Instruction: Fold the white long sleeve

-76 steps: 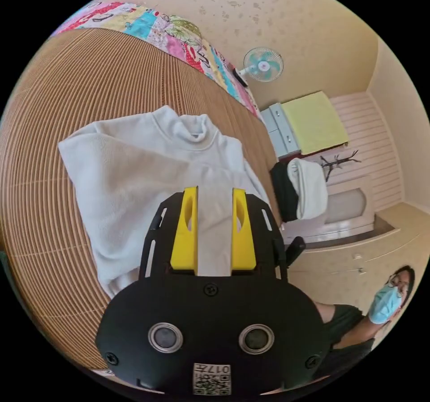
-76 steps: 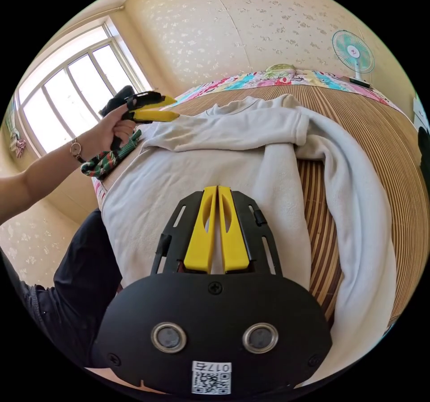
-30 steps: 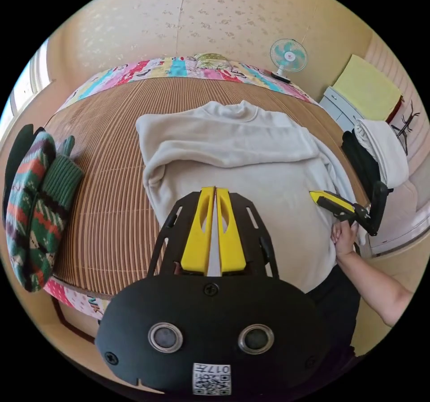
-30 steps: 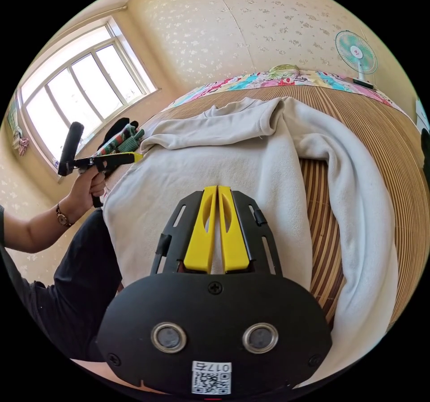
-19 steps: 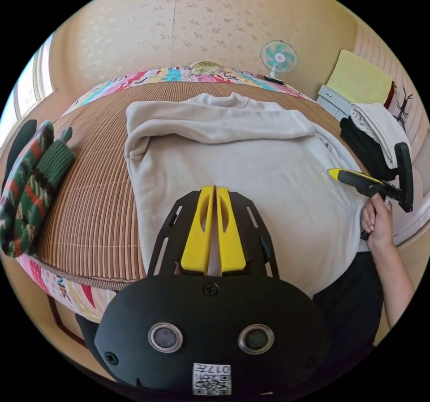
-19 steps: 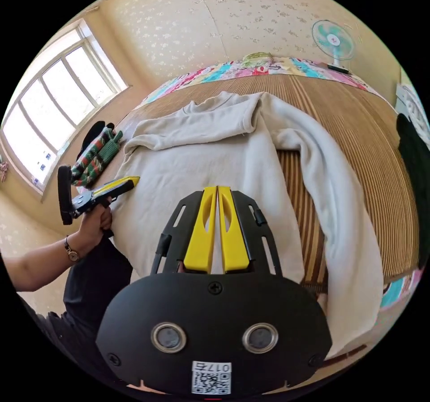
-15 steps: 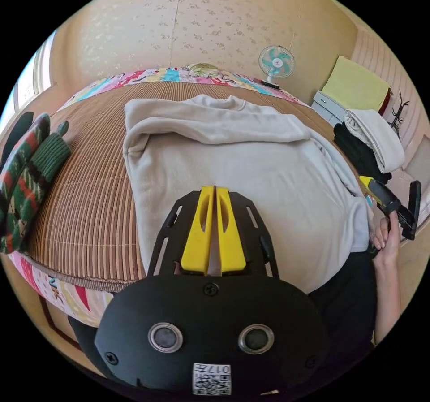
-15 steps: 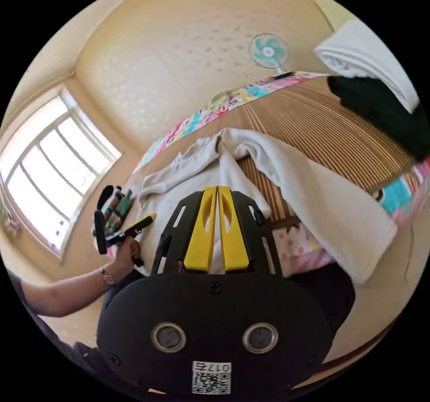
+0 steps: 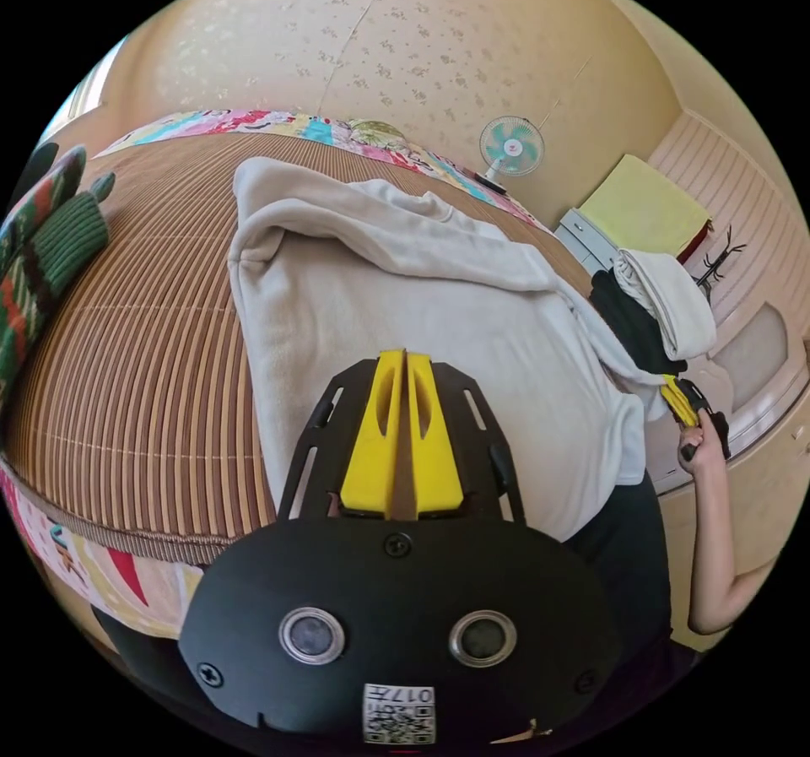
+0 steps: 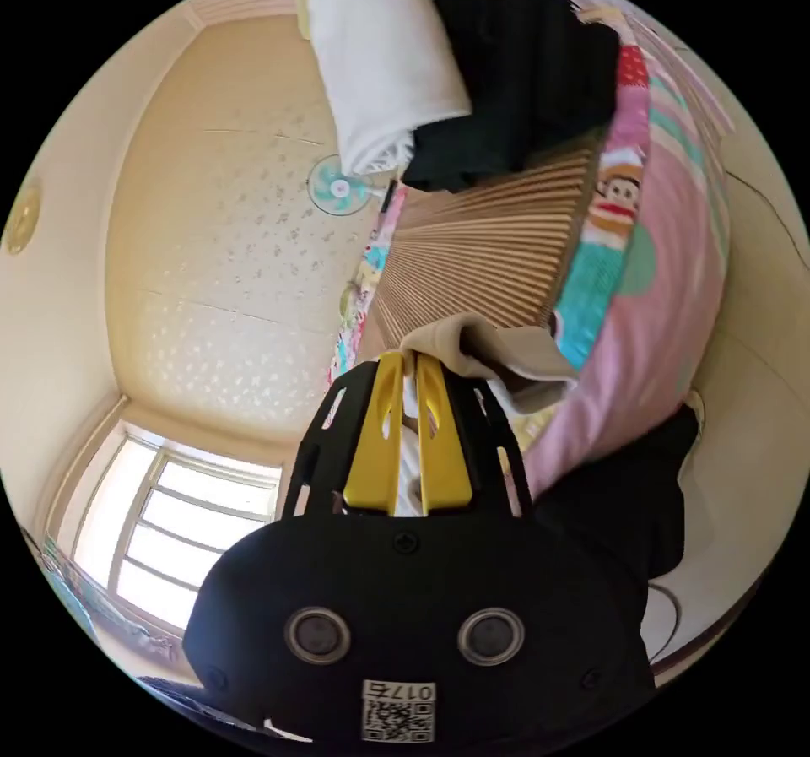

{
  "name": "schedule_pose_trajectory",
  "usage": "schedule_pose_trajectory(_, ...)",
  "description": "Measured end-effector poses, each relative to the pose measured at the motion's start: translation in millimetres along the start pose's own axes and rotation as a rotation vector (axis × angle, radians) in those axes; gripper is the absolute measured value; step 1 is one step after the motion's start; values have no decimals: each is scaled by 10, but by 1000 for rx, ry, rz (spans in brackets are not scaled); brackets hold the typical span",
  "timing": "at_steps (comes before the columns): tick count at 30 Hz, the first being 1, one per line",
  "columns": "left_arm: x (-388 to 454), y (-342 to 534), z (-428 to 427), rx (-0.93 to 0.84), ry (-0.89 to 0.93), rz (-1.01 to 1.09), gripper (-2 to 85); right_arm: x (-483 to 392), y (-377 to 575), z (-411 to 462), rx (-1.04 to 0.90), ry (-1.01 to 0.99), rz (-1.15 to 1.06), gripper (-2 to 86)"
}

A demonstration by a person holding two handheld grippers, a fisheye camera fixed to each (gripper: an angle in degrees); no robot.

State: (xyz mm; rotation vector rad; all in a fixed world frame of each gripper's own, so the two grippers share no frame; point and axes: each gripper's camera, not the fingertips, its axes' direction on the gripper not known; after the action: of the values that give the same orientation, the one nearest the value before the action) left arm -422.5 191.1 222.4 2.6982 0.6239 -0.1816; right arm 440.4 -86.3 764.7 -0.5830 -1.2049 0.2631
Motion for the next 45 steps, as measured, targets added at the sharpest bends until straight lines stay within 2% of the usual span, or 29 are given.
schedule_pose_trajectory(2, -74, -3, 4, 2, 25, -10, -10, -872, -172, 203, 30, -119, -231, 41)
schedule_pose_trajectory(4, -129, -7, 5, 7, 40, -16, -10, -1620, -155, 539, -36, -214, -409, 45)
schedule_pose_trajectory(6, -132, -15, 5, 8, 34, -13, -10, -2286, 48, 988, -172, -335, -577, 54)
schedule_pose_trajectory(8, -148, -24, 6, 8, 35, -14, -10, -2863, 551, 1701, -492, -515, -714, 79)
schedule_pose_trajectory(10, -195, -38, 10, 8, 53, -24, -10, -2934, 994, 2155, -724, -642, -717, 92)
schedule_pose_trajectory(12, -246, -46, 15, 9, 77, -38, -10, -2682, 1336, 2401, -792, -670, -632, 92)
schedule_pose_trajectory(15, -316, -58, 36, 9, 112, -57, -10, -1932, 1715, 2530, -770, -611, -487, 73)
schedule_pose_trajectory(17, -324, -63, 47, 11, 119, -57, -10, -1333, 1920, 2515, -769, -472, -412, 55)
schedule_pose_trajectory(21, -269, -80, 86, 13, 102, -46, -10, -723, 2090, 2287, -724, -248, -388, 34)
schedule_pose_trajectory(25, -197, -109, 127, 10, 90, -45, -9, -526, 2140, 2120, -663, -37, -448, 16)
schedule_pose_trajectory(29, -150, -145, 114, 2, 107, -74, 0, -564, 2383, 2300, -626, 263, -735, 7)
schedule_pose_trajectory(33, 72, -355, 33, -47, 20, -61, 45, -264, 2364, 2279, -623, 103, -653, 5)
schedule_pose_trajectory(35, 184, -456, -176, 53, -68, -65, 70, -94, 2293, 2288, -651, -1, -577, 5)
schedule_pose_trajectory(37, 239, -638, -506, 227, -175, -92, 92, -39, 2308, 2288, -654, -33, -563, 5)
schedule_pose_trajectory(39, 170, -847, -595, 283, -227, -142, 125, -53, 2372, 2291, -645, -17, -582, 5)
schedule_pose_trajectory(41, 27, -1137, -419, 207, -241, -179, 139, -81, 2466, 2302, -631, 13, -611, 4)
schedule_pose_trajectory(43, -185, -1523, 157, -87, -220, -201, 118, -83, 2520, 2312, -625, 24, -624, 4)
schedule_pose_trajectory(45, -138, -1676, 255, -145, -241, -196, 90, -68, 2553, 2324, -624, 24, -626, 4)
